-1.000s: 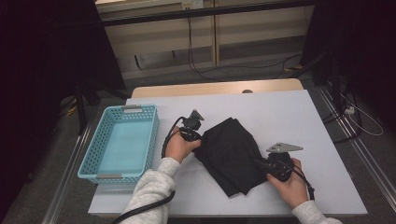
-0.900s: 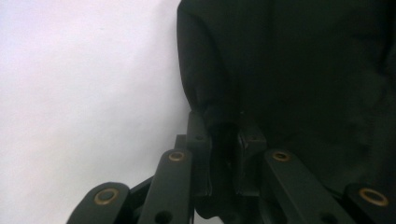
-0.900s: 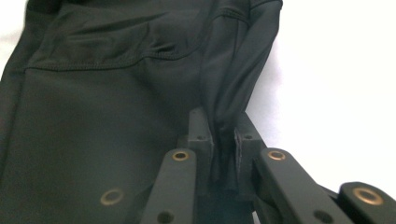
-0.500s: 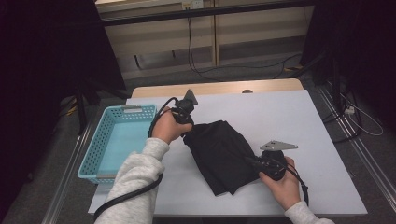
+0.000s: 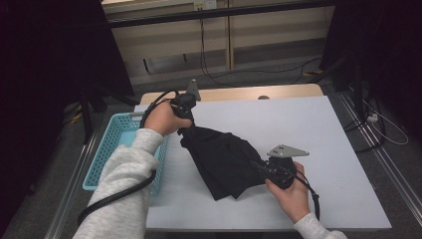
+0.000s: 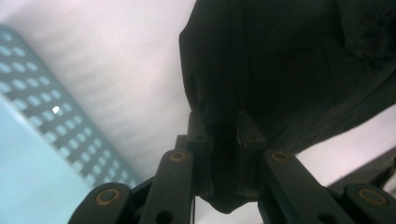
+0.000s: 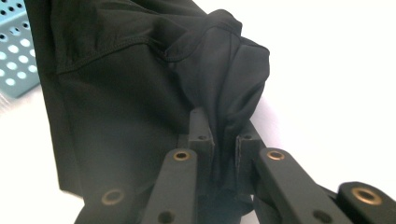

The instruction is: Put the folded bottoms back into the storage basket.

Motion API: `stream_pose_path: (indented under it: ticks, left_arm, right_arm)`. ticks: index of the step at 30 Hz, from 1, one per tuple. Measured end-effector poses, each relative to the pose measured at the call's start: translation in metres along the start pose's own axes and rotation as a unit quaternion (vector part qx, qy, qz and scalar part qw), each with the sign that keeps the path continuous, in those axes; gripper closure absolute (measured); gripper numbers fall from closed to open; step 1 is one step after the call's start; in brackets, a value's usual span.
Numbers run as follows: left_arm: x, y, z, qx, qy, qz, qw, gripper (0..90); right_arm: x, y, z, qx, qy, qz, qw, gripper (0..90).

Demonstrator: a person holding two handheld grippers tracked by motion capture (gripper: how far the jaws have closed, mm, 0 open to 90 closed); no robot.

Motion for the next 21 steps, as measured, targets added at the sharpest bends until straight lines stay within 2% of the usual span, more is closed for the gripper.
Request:
stream_pose_path:
  ticks: [3, 8, 11, 14, 21]
  left_arm:
    - [-0.002, 0.015, 0.003, -0.01, -0.005, -0.005, 0.9999, 79.7]
    - [-0.005, 0.043, 0.006, -0.008, -0.007, -0.017, 0.9998, 79.7]
    - [-0.009, 0.057, 0.01, -0.009, -0.003, -0.022, 0.9997, 79.8]
    - [-0.014, 0.071, 0.015, -0.007, -0.002, -0.029, 0.9995, 79.8]
    - [-0.028, 0.105, 0.03, 0.006, 0.015, -0.045, 0.9989, 79.9]
  right_arm:
    - [-0.005, 0.0, -0.009, 0.014, -0.003, -0.005, 0.9999, 82.1]
    - [-0.017, 0.0, -0.025, 0.034, -0.003, -0.019, 0.9992, 82.1]
    - [-0.025, -0.002, -0.034, 0.043, 0.002, -0.026, 0.9987, 82.1]
    - [-0.035, -0.006, -0.042, 0.047, -0.003, -0.04, 0.9981, 82.1]
    - [-0.06, -0.014, -0.066, 0.064, 0.003, -0.064, 0.9959, 82.0]
Point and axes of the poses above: each handheld gripper's, and its own axes: y roughly backward along the jaws, z roughly out of its underside, x roughly to its right, the point moved 10 cm from there along -y, roughly forward along the jaws, and after that the axes turned 7 degrees about z, right-handed, at the moved point
